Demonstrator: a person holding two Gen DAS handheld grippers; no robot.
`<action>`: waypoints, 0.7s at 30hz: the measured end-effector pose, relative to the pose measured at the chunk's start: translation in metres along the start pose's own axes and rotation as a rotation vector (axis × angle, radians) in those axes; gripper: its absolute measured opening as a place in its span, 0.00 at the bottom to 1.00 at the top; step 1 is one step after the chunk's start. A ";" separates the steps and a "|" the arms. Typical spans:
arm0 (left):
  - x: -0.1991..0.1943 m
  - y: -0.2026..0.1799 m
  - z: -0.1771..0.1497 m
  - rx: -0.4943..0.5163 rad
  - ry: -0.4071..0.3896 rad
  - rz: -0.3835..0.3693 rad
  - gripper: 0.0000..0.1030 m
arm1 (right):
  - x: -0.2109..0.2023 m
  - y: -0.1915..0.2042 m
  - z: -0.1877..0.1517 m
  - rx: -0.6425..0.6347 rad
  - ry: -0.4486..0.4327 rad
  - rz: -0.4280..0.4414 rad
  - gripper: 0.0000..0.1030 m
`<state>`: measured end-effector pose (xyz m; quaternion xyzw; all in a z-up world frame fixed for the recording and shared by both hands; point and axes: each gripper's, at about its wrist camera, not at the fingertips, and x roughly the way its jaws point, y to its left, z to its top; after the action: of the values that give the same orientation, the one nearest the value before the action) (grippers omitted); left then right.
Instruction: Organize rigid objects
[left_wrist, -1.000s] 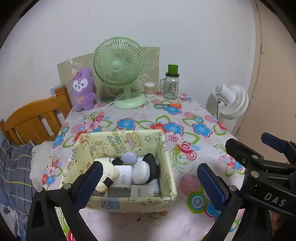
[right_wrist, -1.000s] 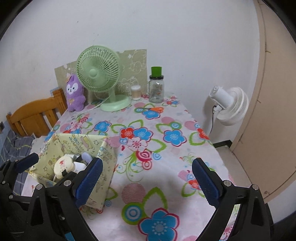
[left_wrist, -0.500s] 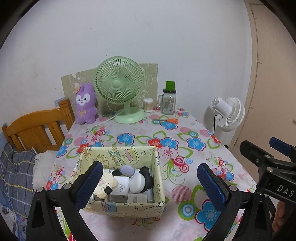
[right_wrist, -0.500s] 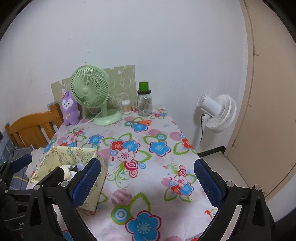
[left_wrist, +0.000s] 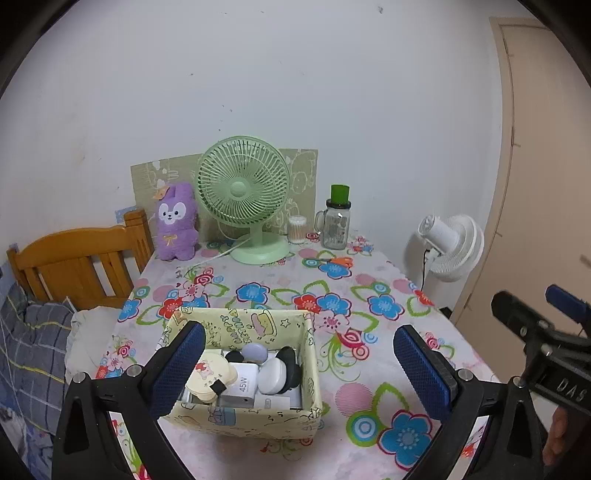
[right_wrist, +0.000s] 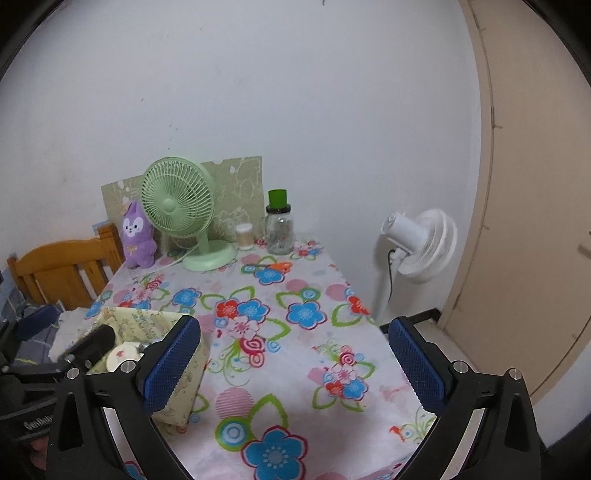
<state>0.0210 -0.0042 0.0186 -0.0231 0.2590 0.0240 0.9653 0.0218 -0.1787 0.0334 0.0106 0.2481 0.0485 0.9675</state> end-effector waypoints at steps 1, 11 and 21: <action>-0.001 0.001 0.001 -0.002 -0.002 -0.003 1.00 | -0.001 0.000 0.000 -0.007 -0.001 0.000 1.00; -0.008 -0.003 0.004 0.016 -0.018 -0.010 1.00 | -0.009 0.005 0.000 -0.053 -0.043 -0.008 1.00; -0.006 -0.010 0.007 0.053 -0.022 -0.005 1.00 | -0.002 -0.003 0.001 -0.005 -0.026 0.010 1.00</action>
<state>0.0196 -0.0143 0.0281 0.0020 0.2486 0.0149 0.9685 0.0207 -0.1815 0.0354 0.0101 0.2356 0.0538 0.9703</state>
